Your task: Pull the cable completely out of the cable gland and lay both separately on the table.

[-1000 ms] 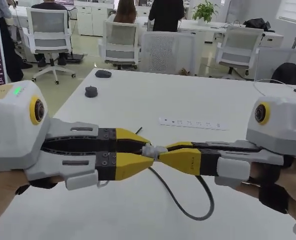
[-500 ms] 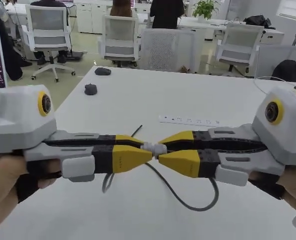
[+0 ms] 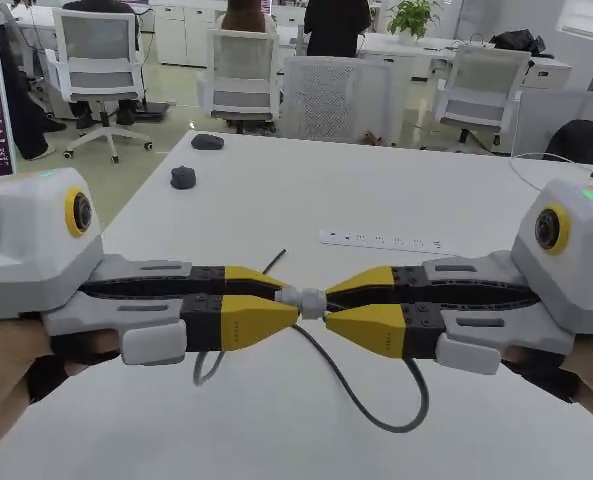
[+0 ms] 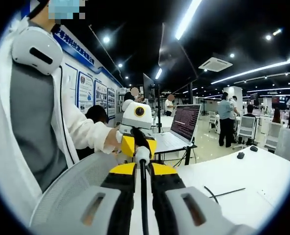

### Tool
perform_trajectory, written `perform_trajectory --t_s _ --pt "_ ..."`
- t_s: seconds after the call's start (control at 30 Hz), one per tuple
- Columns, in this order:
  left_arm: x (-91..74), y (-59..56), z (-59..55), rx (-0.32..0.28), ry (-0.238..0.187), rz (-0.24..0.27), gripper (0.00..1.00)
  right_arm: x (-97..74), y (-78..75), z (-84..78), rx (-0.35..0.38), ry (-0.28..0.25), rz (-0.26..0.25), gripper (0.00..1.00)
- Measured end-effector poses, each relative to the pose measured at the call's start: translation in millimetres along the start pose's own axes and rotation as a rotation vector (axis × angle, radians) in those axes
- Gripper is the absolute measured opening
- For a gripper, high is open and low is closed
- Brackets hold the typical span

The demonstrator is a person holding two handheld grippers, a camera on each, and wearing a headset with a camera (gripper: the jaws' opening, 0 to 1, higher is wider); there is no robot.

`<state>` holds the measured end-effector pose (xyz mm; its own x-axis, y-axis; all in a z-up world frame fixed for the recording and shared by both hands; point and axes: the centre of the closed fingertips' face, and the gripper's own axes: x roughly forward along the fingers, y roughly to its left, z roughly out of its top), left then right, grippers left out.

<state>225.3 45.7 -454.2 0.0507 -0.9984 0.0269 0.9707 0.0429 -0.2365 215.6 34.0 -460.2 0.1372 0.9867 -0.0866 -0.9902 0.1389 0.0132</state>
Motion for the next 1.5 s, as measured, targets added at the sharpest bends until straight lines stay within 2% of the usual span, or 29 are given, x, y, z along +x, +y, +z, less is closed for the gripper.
perform_trajectory --t_s 0.07,0.13,0.23,0.37,0.4,0.47,0.53,0.57,0.63,0.7,0.73,0.83,1.07,1.13,1.3,1.5 --pt "0.8 -0.3 -0.4 0.015 -0.001 0.007 0.15 -0.1 0.8 -1.9 -0.015 0.008 0.001 0.04" --pt "0.3 0.0 -0.1 0.025 0.0 0.009 0.15 0.6 1.5 -2.5 -0.008 0.012 -0.001 0.03" --pt "0.7 0.3 1.9 0.08 -0.008 0.018 0.16 0.0 0.9 -0.6 0.001 0.003 -0.005 0.03" --pt "2.3 3.0 0.2 0.128 0.005 0.036 0.16 -0.2 -1.8 1.0 0.006 0.0 -0.017 0.02" --pt "2.9 3.2 -0.2 0.13 0.008 0.037 0.17 -0.5 -0.7 3.6 0.001 -0.012 -0.014 0.02" --pt "5.5 1.8 -0.5 0.132 0.006 0.028 0.27 -1.5 1.8 8.2 0.005 -0.032 -0.008 0.02" --pt "9.6 0.1 1.9 0.131 -0.015 0.021 0.35 -1.9 2.7 10.3 0.006 -0.042 -0.006 0.02" --pt "11.2 -1.0 3.6 0.132 -0.027 0.014 0.34 -2.0 3.1 11.2 0.007 -0.046 -0.005 0.02" --pt "14.6 -2.7 4.5 0.111 -0.04 -0.007 0.22 -2.1 2.9 11.4 0.013 -0.051 -0.008 0.02" --pt "17.3 -1.7 5.3 0.094 -0.052 -0.016 0.18 -1.6 4.5 11.4 0.014 -0.053 -0.006 0.02" --pt "18.6 -1.0 4.3 0.076 -0.051 -0.016 0.19 -1.7 4.8 11.2 0.012 -0.051 -0.008 0.02" --pt "22.0 -3.4 0.4 0.076 -0.036 -0.027 0.17 -4.6 5.2 10.7 0.007 -0.051 -0.012 0.02" --pt "21.9 -1.8 -0.1 0.026 -0.026 -0.023 0.16 -3.8 3.8 9.1 0.02 -0.053 -0.014 0.02" --pt "20.5 -1.0 -1.7 0.01 -0.014 -0.022 0.16 -2.9 3.6 6.4 0.008 -0.04 -0.01 0.02" --pt "16.1 1.0 -8.1 0.03 0.01 -0.007 0.16 -1.9 3.1 -1.3 -0.01 -0.003 0.003 0.02" --pt "8.6 8.0 -12.4 0.023 0.011 0.021 0.16 -9.8 -2.5 -16.4 -0.039 0.055 -0.01 0.02"
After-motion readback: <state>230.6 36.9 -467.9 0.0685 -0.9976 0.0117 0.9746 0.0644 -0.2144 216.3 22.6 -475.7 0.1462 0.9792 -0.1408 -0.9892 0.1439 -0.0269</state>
